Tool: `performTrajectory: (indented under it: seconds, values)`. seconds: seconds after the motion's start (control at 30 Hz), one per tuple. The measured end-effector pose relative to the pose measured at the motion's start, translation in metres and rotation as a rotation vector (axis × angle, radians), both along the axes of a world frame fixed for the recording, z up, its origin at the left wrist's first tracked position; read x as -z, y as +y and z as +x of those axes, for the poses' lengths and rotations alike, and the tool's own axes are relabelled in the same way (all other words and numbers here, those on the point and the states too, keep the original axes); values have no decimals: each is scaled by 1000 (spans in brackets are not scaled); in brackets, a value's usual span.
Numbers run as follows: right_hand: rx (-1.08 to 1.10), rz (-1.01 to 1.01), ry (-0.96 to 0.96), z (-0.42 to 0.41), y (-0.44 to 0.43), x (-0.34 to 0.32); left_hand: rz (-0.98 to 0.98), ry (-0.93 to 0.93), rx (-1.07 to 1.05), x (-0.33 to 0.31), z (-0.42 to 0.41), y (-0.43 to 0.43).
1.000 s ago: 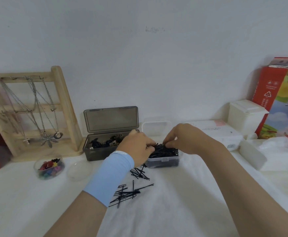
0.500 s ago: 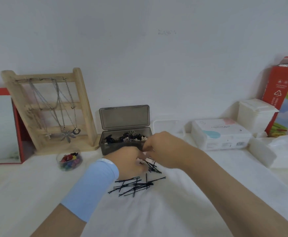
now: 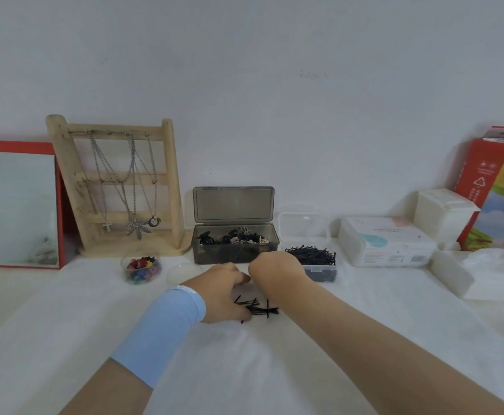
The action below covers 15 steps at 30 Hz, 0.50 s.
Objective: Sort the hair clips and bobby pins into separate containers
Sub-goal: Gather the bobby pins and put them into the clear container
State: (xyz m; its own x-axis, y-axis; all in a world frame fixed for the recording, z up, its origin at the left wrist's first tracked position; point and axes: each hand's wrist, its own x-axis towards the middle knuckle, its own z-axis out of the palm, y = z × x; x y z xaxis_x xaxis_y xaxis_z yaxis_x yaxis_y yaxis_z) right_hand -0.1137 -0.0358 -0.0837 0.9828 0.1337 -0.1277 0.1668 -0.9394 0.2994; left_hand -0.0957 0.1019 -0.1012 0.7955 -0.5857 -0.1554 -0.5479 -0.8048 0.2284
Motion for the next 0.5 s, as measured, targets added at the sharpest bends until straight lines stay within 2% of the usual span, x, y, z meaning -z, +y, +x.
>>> performTrajectory:
  seconds: [0.17, 0.3, 0.4, 0.5]
  values:
    - [-99, 50, -20, -19, -8, -10, -23, 6, -20, 1, 4, 7]
    - [-170, 301, -25, -46, -25, -9, -90, 48, -24, 3, 7, -2]
    - [-66, 506, -60, -55, -45, -7, -108, 39, 24, 5, 8, -18]
    - [29, 430, -86, -53, -65, 6, -76, 21, 102, 7, 4, -35]
